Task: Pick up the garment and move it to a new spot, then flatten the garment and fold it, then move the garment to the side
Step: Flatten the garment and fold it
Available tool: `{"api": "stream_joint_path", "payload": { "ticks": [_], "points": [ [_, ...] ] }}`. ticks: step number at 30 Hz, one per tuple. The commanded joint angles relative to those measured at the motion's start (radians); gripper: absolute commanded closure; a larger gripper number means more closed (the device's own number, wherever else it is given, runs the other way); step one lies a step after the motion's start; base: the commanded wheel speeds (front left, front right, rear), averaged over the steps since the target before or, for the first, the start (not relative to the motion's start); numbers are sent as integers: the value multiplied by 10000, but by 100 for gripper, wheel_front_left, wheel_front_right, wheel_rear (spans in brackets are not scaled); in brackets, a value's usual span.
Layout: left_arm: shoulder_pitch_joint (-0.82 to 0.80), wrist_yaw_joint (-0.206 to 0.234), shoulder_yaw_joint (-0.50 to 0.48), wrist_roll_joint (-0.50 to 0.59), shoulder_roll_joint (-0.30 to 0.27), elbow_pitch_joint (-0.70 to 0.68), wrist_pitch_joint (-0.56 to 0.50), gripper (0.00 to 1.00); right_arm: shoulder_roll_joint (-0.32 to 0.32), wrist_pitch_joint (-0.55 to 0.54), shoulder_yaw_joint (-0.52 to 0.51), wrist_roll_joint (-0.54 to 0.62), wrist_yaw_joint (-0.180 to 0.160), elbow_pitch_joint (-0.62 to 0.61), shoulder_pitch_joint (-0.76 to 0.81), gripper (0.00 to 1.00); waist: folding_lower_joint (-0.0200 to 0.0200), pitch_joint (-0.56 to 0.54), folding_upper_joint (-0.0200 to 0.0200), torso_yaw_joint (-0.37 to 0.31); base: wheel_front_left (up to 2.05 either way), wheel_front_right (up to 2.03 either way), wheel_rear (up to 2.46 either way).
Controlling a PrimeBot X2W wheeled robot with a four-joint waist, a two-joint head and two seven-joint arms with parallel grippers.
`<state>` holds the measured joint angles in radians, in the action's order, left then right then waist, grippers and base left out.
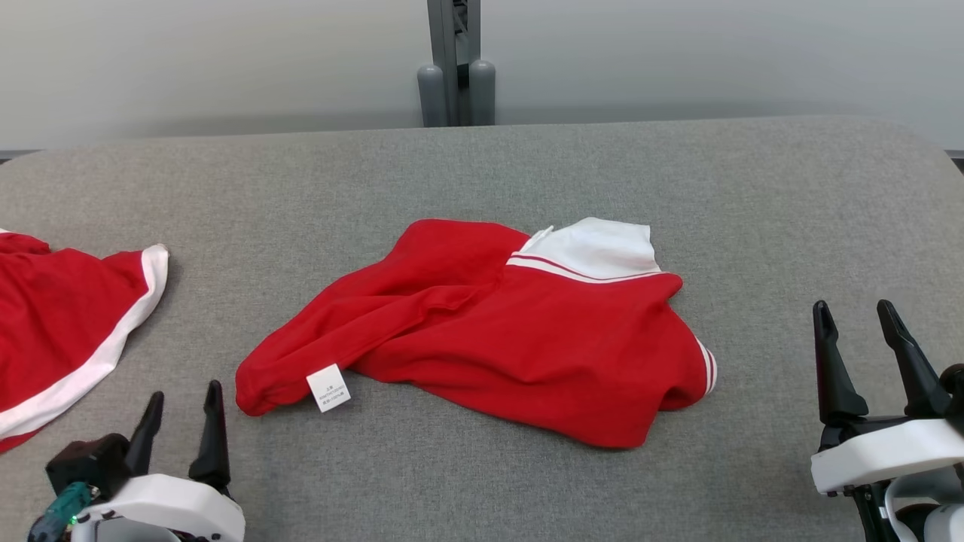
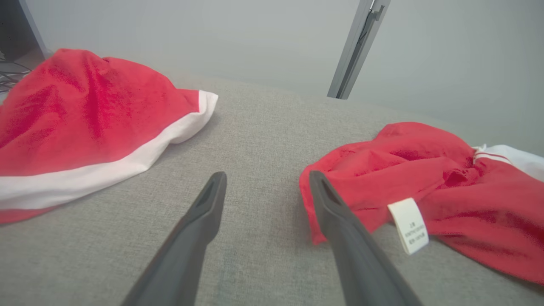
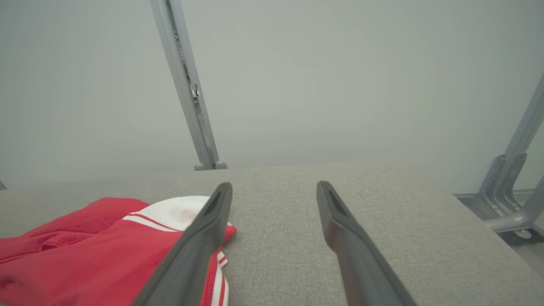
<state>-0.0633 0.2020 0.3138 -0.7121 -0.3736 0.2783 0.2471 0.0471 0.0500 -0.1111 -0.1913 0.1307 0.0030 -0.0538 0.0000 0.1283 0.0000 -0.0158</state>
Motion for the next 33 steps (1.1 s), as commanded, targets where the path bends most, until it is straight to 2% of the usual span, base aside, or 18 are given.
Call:
{"api": "stream_joint_path", "payload": {
  "ticks": [1, 8, 16, 24, 33],
  "points": [
    [83, 139, -136, 105, -133, -168, 62, 0, 64, -29, -17, 40, 2, -80, -70, 0, 0, -88, 0, 27, 0, 0, 0],
    [-59, 871, -523, 820, -471, -1852, 117, 0, 61, -75, 104, 316, 2, -155, -68, 0, 0, -524, 0, 122, 0, 0, 0],
    [1, 1656, 38, 1717, -684, -3172, -444, 0, 68, -163, 594, 536, 2, 80, 219, 0, 0, -1065, 0, 110, 0, 0, 0],
    [554, 2005, 405, 1984, -753, -3276, -853, 0, 65, -197, 911, 345, 2, 362, 475, 0, 0, -1339, 0, -19, 0, 0, 0],
    [672, 2015, 475, 1822, -678, -3096, -864, 0, 64, -239, 894, 315, 2, 513, 593, 0, 0, -1347, 0, 41, 0, 0, 0]
  ]
}}
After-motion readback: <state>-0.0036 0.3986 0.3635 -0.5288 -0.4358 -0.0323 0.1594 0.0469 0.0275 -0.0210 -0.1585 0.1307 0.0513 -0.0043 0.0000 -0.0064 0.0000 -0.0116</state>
